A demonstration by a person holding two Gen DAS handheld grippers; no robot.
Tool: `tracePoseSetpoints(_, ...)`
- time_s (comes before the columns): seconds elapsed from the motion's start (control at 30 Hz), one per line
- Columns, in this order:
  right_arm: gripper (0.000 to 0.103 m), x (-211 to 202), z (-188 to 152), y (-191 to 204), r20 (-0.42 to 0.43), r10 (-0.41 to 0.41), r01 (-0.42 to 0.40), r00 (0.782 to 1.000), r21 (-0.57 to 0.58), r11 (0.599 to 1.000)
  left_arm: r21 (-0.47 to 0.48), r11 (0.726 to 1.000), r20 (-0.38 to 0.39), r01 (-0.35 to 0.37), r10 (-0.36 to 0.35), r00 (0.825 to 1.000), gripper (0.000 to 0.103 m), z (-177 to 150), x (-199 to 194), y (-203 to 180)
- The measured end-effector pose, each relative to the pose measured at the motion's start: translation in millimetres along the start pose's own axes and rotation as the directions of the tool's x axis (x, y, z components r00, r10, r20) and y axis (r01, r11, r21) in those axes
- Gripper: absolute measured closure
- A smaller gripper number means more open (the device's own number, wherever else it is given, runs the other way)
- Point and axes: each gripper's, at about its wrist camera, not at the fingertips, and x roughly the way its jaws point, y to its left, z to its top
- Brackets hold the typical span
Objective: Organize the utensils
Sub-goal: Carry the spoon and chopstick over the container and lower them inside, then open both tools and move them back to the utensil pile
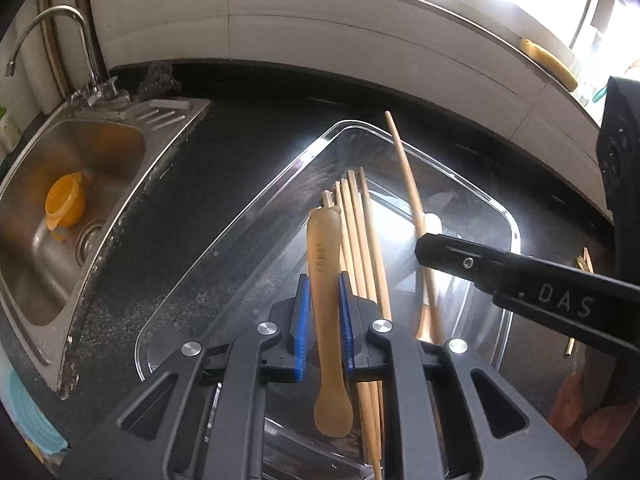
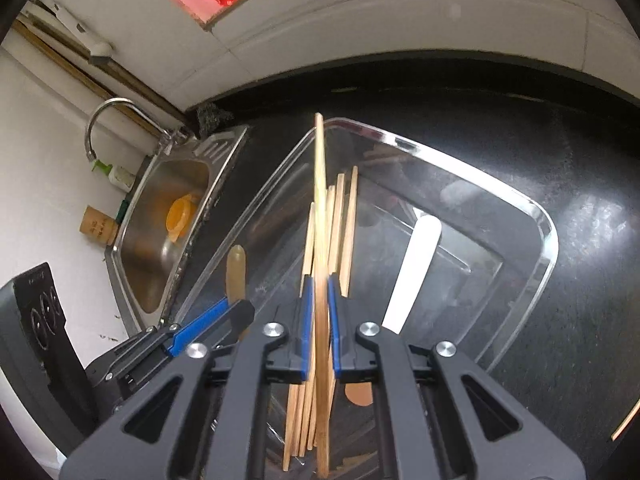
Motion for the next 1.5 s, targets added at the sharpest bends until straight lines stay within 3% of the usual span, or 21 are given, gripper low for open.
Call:
tracePoseSetpoints(0.03,0.093,-4,2,-2,0.013,-0.006,0.006,1.000,0.010,1.000,-0.007,1.000,-0.004,-0.011,0.011,1.000,0.074,0,1,2)
tracePoseSetpoints(0.07,0.073,-12,4,-4,0.032,-0.002,0.001,0.999,0.011,1.000,-0.013,1.000,-0.008,-0.024,0.024,1.000,0.048,0,0,3)
tracePoseSetpoints(0.1,0.028,-17,6,-5,0.047,0.001,-0.002,0.999,0.010,1.000,-0.014,1.000,0.010,-0.028,0.028,1.000,0.034,0,-5,4)
tracePoseSetpoints(0.13,0.013,-30,7,-8,0.092,0.003,-0.004,0.996,0.011,1.000,-0.013,0.999,0.039,-0.032,0.033,0.999,0.018,-1,-12,4)
tracePoseSetpoints(0.17,0.009,-42,7,-11,0.132,0.000,-0.001,0.991,0.006,1.000,-0.010,0.999,0.072,-0.049,0.049,0.996,0.015,-2,-20,4)
tracePoseSetpoints(0.27,0.009,-67,5,-16,0.147,0.030,-0.030,0.989,-0.004,1.000,-0.023,0.997,0.084,-0.071,0.073,0.994,0.007,-5,-33,6)
tracePoseSetpoints(0.57,0.009,-97,-23,-18,0.114,0.083,-0.078,0.990,-0.049,0.996,-0.053,0.996,0.121,-0.076,0.082,0.989,0.006,-25,-67,1)
tracePoseSetpoints(0.77,0.009,-127,-47,-31,0.137,0.053,-0.043,0.989,-0.079,0.996,-0.032,0.996,0.154,-0.079,0.083,0.985,0.006,-34,-85,-18)
tracePoseSetpoints(0.97,0.009,-177,-75,-74,0.196,-0.020,0.034,0.980,-0.071,0.997,0.044,0.999,0.182,-0.030,0.021,0.983,0.006,-46,-98,-69)
tracePoseSetpoints(1.07,0.009,-209,-93,-104,0.243,-0.081,0.100,0.967,-0.067,0.993,0.116,0.993,0.193,0.033,-0.055,0.980,0.006,-57,-104,-109)
tracePoseSetpoints(1.23,0.009,-268,-125,-172,0.342,-0.227,0.239,0.912,0.008,0.971,0.249,0.962,0.186,0.111,-0.160,0.969,0.006,-72,-103,-176)
tracePoseSetpoints(1.37,0.009,-301,-151,-227,0.373,-0.329,0.320,0.868,0.087,0.944,0.377,0.914,0.179,0.149,-0.229,0.957,0.006,-79,-92,-239)
tracePoseSetpoints(1.5,0.009,-316,-169,-271,0.367,-0.379,0.343,0.850,0.161,0.925,0.485,0.858,0.148,0.170,-0.273,0.951,0.006,-83,-69,-294)
